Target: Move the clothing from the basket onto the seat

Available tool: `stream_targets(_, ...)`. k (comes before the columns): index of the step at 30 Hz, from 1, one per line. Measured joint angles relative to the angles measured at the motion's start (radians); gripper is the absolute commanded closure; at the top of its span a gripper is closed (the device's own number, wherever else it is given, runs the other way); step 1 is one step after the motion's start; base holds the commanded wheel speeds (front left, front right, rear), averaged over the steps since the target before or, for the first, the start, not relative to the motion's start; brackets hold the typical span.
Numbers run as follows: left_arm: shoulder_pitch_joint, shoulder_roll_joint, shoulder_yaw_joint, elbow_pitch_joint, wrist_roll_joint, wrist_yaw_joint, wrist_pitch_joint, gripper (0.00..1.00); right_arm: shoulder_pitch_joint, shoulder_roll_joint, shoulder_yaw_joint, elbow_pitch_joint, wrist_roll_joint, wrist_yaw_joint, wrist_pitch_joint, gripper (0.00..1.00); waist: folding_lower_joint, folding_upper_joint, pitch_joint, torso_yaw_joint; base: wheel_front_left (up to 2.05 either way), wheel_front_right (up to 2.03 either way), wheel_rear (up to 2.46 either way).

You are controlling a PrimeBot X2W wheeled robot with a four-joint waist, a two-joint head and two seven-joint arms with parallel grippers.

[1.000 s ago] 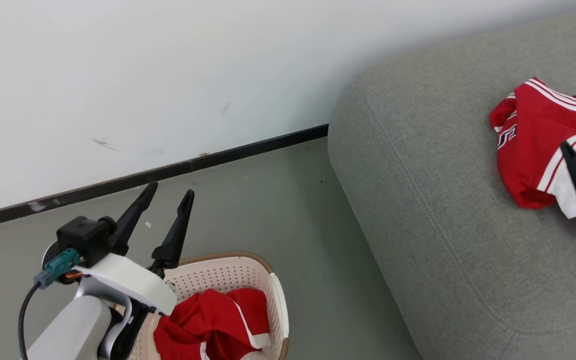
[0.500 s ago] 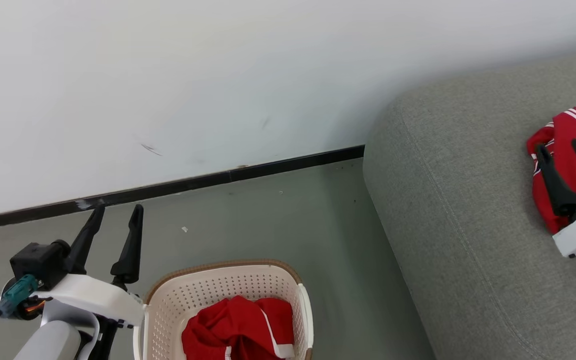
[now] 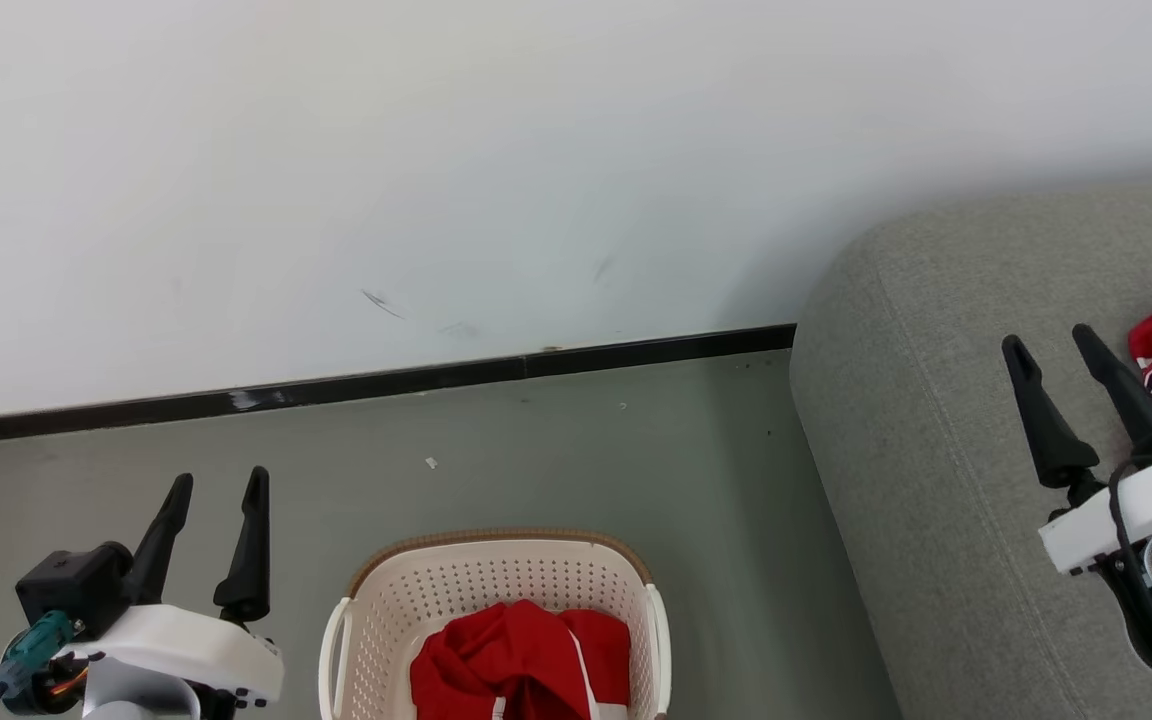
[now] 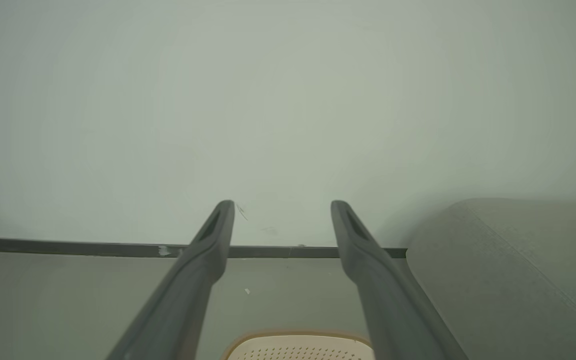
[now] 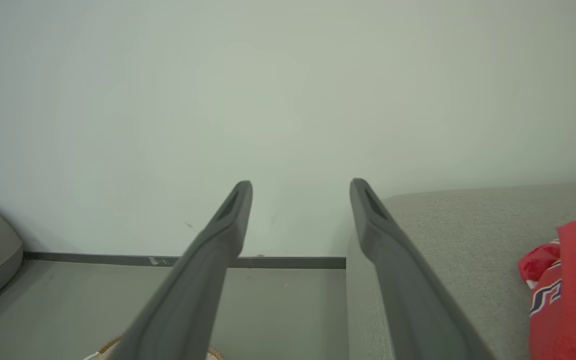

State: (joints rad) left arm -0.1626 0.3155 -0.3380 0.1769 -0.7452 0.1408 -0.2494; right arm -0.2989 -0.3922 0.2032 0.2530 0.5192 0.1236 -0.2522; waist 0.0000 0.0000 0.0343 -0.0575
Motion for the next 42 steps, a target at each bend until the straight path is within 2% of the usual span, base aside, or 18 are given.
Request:
stream_targets(7, 0.015, 0.001, 0.016, -0.013, 0.029, 0.011, 0.000, 0.00, 0.079, 0.046, -0.045, -0.037, -0.077, 0.000, 0.000, 0.00, 0.0001, 0.0000, -0.011, 0.040, 0.00, 0.00, 0.00)
stream_targets(14, 0.032, -0.025, 0.045, -0.033, 0.072, 0.017, 0.000, 0.00, 0.151, 0.115, -0.087, -0.078, -0.142, 0.000, 0.000, 0.00, 0.0000, 0.0000, -0.020, 0.069, 0.00, 0.00, 0.00)
stream_targets(20, 0.036, -0.031, 0.054, -0.036, 0.108, 0.017, 0.000, 0.00, 0.194, 0.161, -0.091, -0.110, -0.176, 0.000, 0.000, 0.00, 0.0000, 0.0000, -0.029, 0.084, 0.00, 0.00, 0.00)
stream_targets(30, 0.068, -0.060, 0.067, -0.040, 0.140, 0.016, 0.000, 0.00, 0.251, 0.208, -0.077, -0.145, -0.219, 0.000, 0.000, 0.00, 0.0000, 0.0000, -0.039, 0.091, 0.00, 0.00, 0.00)
stream_targets(42, 0.091, -0.076, 0.090, -0.041, 0.167, 0.016, 0.000, 0.00, 0.255, 0.228, -0.068, -0.175, -0.257, 0.000, 0.000, 0.00, 0.0000, 0.0000, -0.038, 0.080, 0.00, 0.00, 0.00)
